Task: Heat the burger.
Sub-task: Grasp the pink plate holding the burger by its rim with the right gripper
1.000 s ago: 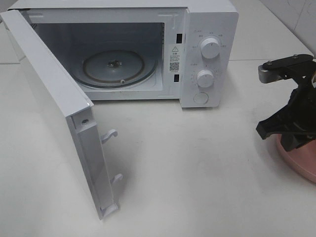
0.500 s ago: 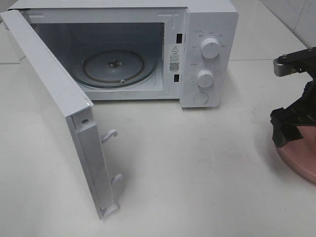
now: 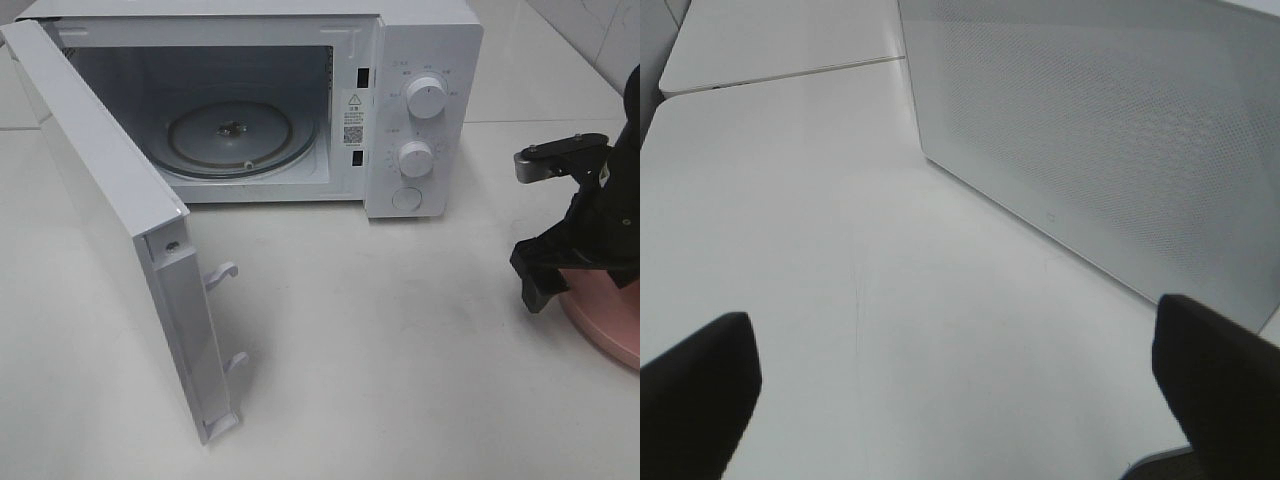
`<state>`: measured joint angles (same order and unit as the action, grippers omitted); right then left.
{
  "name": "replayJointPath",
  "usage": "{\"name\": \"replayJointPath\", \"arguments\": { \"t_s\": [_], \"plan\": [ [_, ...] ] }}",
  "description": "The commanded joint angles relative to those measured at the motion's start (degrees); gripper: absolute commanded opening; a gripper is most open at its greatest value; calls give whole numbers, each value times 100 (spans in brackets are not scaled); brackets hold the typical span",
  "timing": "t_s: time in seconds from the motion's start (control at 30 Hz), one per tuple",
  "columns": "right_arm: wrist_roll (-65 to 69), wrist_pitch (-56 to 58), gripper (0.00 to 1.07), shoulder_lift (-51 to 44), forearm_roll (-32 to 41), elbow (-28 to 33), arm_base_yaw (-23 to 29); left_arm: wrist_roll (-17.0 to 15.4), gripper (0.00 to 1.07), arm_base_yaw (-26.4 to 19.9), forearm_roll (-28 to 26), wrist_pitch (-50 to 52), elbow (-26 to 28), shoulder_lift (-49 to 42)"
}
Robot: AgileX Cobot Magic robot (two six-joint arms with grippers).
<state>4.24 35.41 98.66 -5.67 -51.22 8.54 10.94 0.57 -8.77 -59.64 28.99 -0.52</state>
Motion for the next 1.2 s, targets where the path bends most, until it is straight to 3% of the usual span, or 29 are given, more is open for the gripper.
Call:
{"name": "replayJointPath", "arguments": {
  "t_s": [0.03,0.53,0.73,0.87,0.93,0.97,1.0,1.03,1.07,1.1,1.13,1.2],
  "plan": [
    [-29,-63,91,172,17,-63,-46,-17,100,29,-11,0,-17,-92],
    [166,-384,86,945,-286,-63,-46,-17,100,29,-11,0,-17,-92],
    [166,-413,78,940,-315,-63,-46,-17,100,29,-11,0,-17,-92],
    [223,-401,67,940,-407,-63,-46,-17,100,29,-11,0,-17,-92],
    [464,-401,55,940,-539,-63,-46,-17,100,29,-11,0,-17,-92],
    [464,-401,55,940,-539,-63,-46,-17,100,29,-11,0,-17,-92],
    [625,-390,43,940,-647,-63,-46,-17,100,29,-11,0,-17,-92],
    [688,-355,36,940,-716,-63,-46,-17,100,29,-11,0,-17,-92],
    [688,-355,36,940,-716,-63,-46,-17,100,29,-11,0,-17,-92],
    [779,-327,23,940,-796,-63,-46,-17,100,29,-11,0,-17,-92],
    [779,-327,23,940,-796,-63,-46,-17,100,29,-11,0,-17,-92],
    [871,-309,5,940,-831,-63,-46,-17,100,29,-11,0,-17,-92]
  ]
}}
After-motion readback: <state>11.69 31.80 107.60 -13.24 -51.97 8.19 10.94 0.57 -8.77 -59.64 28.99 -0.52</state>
